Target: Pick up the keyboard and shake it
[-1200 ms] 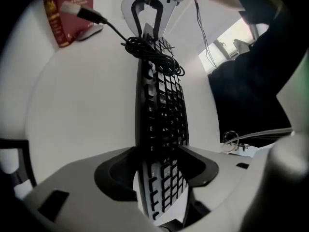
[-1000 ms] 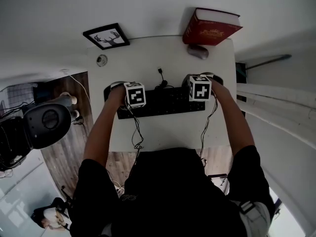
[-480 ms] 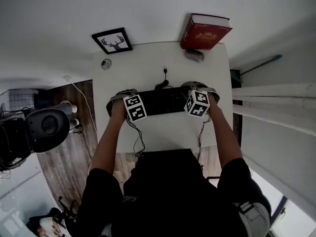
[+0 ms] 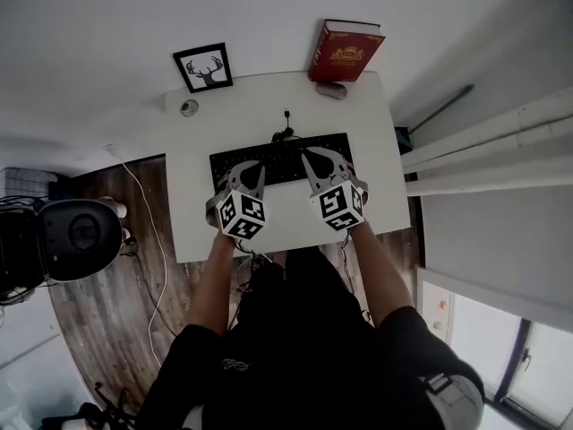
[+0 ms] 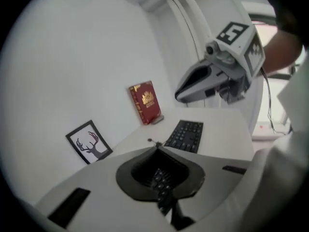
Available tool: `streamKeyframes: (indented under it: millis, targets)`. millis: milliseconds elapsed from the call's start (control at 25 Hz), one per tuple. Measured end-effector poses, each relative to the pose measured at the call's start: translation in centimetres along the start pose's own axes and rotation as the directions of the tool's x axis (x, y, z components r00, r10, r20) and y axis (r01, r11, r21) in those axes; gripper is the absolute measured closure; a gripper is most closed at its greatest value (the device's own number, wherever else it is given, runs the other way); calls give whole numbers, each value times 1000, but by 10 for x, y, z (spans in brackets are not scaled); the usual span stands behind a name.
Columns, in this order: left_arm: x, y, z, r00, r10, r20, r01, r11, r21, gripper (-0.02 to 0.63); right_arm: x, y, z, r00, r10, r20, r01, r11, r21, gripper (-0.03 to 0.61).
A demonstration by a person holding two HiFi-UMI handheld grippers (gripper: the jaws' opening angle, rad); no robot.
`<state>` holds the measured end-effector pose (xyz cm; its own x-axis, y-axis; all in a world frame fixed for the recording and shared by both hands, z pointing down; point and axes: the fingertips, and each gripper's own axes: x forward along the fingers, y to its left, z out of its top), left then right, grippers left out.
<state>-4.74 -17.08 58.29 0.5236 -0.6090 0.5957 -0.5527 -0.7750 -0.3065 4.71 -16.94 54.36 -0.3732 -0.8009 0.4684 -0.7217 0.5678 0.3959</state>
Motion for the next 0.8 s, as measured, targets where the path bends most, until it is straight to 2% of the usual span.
streamKeyframes:
  millis: [80, 160, 240, 360, 440, 520, 800]
  targets:
    - [-19, -8, 23, 992, 32, 120, -16, 991, -130, 612, -23, -2, 14, 996, -76, 53, 71, 993, 89, 557]
    - [-37, -13, 38, 975, 93, 203, -38, 966, -256, 612, -47, -4, 25, 985, -132, 116, 113, 981, 156, 557]
    - [-57, -18, 48, 953, 172, 248, -74, 930, -360, 612, -74, -7, 31, 970, -180, 167, 143, 967, 210, 557]
    - [-87, -31, 68, 915, 280, 290, -129, 885, -448, 612, -116, -17, 34, 943, -250, 219, 184, 942, 280, 557]
    - [-103, -42, 83, 890, 334, 310, -159, 865, -476, 612, -142, -21, 36, 926, -273, 261, 188, 933, 307, 557]
    - [-113, -55, 100, 871, 367, 326, -181, 857, -482, 612, -164, -24, 35, 917, -277, 289, 187, 934, 304, 557]
    - [-120, -123, 150, 847, 400, 350, -218, 861, -459, 612, -237, -41, 16, 901, -290, 324, 209, 942, 262, 557]
